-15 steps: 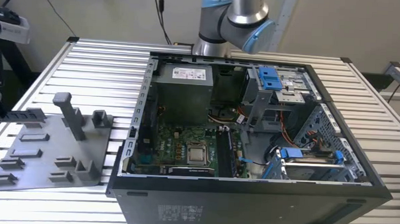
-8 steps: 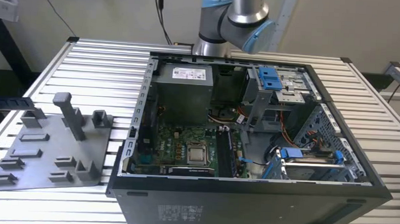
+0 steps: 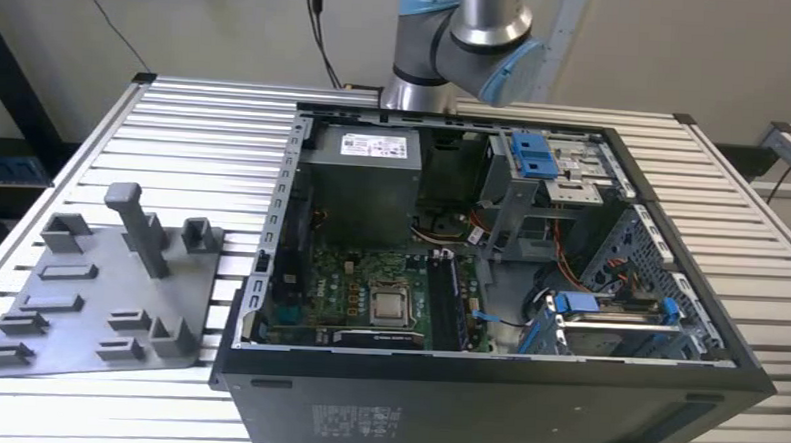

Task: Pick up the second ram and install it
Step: 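Pick up the second ram and move it above second insertion slot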

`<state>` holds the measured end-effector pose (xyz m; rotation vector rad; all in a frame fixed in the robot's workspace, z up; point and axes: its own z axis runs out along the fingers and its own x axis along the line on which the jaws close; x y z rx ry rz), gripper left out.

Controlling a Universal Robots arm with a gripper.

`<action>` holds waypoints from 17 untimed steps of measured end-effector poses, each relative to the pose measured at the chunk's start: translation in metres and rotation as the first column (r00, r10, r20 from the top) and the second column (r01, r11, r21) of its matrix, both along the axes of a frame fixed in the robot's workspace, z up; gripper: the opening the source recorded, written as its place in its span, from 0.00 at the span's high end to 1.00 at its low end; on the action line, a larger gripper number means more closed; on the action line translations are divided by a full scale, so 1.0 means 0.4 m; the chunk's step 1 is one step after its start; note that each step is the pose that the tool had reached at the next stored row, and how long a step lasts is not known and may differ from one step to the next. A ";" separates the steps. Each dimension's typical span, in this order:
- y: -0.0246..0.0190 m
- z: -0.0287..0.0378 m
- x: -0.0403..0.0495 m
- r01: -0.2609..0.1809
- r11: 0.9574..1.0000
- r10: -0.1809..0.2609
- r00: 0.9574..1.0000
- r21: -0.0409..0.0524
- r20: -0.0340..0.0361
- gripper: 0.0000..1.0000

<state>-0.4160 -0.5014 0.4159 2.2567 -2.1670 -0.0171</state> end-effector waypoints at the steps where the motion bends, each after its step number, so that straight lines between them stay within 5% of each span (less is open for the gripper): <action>1: 0.000 0.000 0.000 0.000 1.000 0.000 1.000 0.000 0.000 0.86; 17: 0.000 0.001 0.006 0.000 1.000 0.000 1.000 0.000 0.000 0.86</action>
